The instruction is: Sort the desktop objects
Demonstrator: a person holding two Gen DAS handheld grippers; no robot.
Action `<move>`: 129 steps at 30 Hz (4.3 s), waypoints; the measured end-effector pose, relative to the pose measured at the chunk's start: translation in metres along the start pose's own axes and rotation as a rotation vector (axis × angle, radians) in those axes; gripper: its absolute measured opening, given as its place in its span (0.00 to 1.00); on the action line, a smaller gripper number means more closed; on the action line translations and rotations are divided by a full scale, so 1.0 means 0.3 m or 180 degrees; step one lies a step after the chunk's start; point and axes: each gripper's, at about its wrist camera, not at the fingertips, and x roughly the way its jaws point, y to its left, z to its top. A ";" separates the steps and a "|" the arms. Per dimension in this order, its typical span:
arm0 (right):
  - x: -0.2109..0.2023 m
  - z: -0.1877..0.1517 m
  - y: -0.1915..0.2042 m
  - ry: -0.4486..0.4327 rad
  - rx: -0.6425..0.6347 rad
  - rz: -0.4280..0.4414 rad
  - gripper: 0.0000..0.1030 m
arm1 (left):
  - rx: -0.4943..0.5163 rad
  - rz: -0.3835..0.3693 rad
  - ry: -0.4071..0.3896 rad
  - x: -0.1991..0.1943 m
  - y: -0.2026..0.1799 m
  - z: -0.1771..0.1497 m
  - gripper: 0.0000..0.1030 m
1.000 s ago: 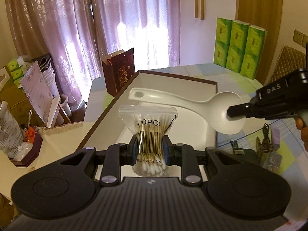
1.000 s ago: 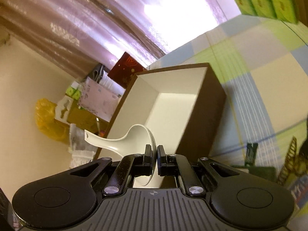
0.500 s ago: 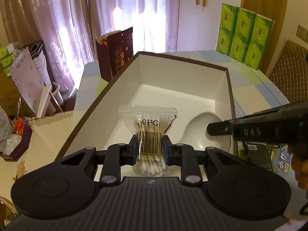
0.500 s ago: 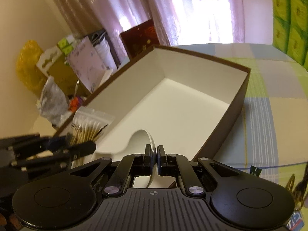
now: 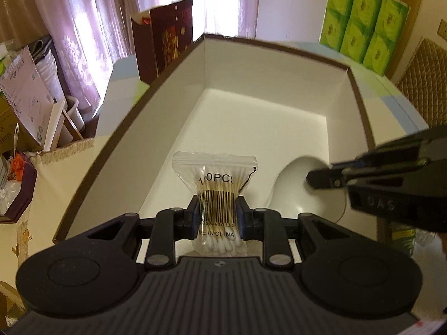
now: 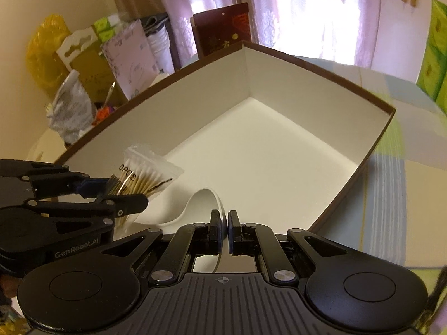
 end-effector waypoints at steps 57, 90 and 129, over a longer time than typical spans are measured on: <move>-0.112 -0.071 0.069 -0.0219 -0.1544 -0.0094 0.98 | 0.0132 0.0490 0.0156 -0.094 -0.054 -0.024 0.92; -0.595 -0.248 -0.134 -0.0853 -0.0812 0.0248 0.98 | -0.0260 0.0440 -0.0440 -0.546 -0.322 -0.156 0.95; -0.657 -0.738 -0.676 0.0026 0.0573 -0.0555 0.98 | -0.0198 -0.0882 -0.0109 -0.065 -0.644 -0.199 0.69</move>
